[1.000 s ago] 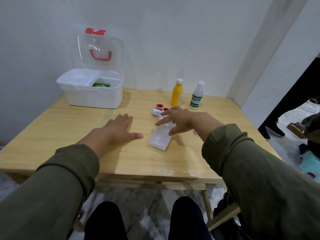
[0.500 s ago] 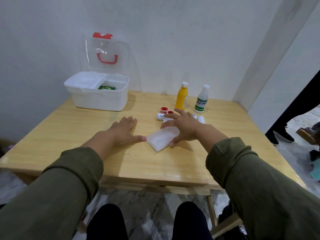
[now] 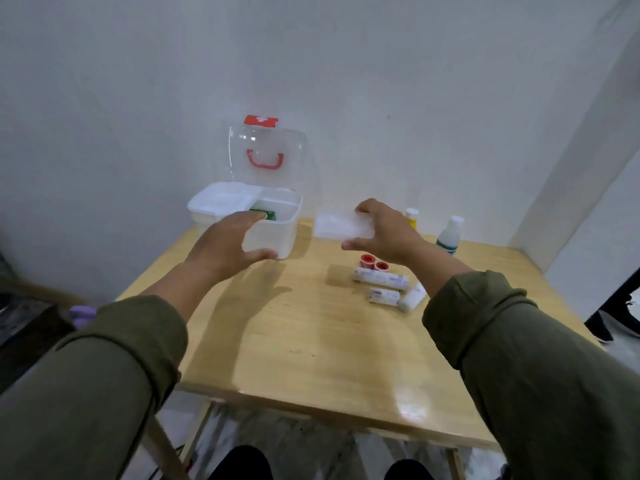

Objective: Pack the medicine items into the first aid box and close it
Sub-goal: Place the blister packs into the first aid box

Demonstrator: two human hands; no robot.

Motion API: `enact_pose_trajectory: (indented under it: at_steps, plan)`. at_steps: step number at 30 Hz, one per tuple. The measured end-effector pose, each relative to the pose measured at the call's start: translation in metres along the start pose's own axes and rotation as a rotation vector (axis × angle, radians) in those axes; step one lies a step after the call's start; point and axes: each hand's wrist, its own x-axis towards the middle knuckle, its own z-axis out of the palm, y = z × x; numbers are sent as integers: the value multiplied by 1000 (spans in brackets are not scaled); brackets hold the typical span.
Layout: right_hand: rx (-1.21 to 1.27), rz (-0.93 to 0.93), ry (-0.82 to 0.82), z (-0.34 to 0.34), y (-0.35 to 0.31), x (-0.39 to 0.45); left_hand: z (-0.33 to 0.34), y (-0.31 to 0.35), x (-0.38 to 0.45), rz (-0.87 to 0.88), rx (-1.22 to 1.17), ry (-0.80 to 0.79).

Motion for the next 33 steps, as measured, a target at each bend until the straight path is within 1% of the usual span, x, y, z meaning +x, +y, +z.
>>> enact_pose_trajectory:
  at_steps: [1,3,6,10,15,22,24,27,31,33]
  plan:
    - [2,-3,4,0,-6,9,-7,-8,8,-8,15,26]
    - [-16,-14,-9,2,-17,27,-19,-24,22,-50,66,21]
    - [-57,-29,-35,7,-33,53,-29,-49,43,-124,130,-27]
    - [-103,-46,-91,17,-52,86,-32,-77,66,-213,143,-126]
    - [-164,-87,-199,32,-63,116,-27,-99,79,-238,117,-208]
    - [-211,-121,-300,42,-71,140,-21,-111,76,-253,61,-255]
    - [-153,-119,-332,44,-73,145,-20,-111,76,-244,64,-256]
    - [22,-93,-336,45,-76,146,-19,-113,78,-246,68,-261]
    - [265,-53,-277,53,-77,140,-18,-112,78,-265,70,-277]
    - [318,-44,-229,61,-76,139,-18,-110,78,-274,64,-278]
